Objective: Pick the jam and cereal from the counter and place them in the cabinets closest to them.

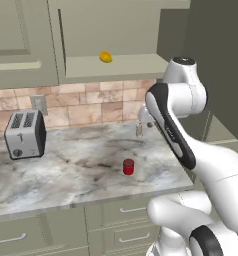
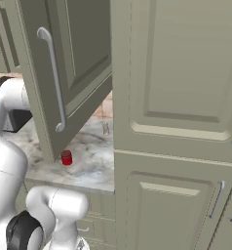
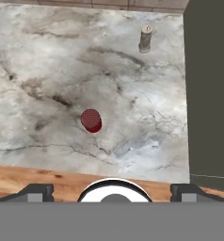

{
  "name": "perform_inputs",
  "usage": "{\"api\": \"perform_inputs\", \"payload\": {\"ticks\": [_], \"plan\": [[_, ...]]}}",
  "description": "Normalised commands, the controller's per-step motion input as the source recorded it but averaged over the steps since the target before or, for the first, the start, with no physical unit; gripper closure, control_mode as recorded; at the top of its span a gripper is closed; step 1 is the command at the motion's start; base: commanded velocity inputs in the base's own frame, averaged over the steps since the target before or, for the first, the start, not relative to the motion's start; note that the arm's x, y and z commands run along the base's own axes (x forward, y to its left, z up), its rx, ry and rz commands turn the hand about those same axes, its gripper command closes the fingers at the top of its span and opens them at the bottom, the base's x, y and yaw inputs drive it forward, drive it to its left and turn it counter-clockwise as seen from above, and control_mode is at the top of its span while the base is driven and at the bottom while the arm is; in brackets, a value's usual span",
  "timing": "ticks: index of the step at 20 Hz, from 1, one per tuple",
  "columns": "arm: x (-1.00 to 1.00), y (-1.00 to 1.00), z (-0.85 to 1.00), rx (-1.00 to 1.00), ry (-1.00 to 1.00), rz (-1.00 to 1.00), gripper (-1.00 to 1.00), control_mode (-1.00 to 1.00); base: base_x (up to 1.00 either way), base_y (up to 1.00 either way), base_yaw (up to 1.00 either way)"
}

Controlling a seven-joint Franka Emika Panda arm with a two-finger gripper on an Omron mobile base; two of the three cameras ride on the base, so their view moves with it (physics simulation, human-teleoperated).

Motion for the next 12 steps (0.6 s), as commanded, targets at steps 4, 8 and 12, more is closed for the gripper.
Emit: {"api": "perform_inputs", "payload": {"ticks": [4,8,12], "plan": [[-0.20,0.13,-0.16,0.00,-0.01,0.00,-1.00,-1.00,0.00,0.00,0.00],[0.00,0.08,-0.23,0.00,0.00,0.00,-1.00,-1.00,0.00,0.00,0.00],[0.04,0.06,-0.22,-0.01,0.00,0.00,-1.00,-1.00,0.00,0.00,0.00]]}}
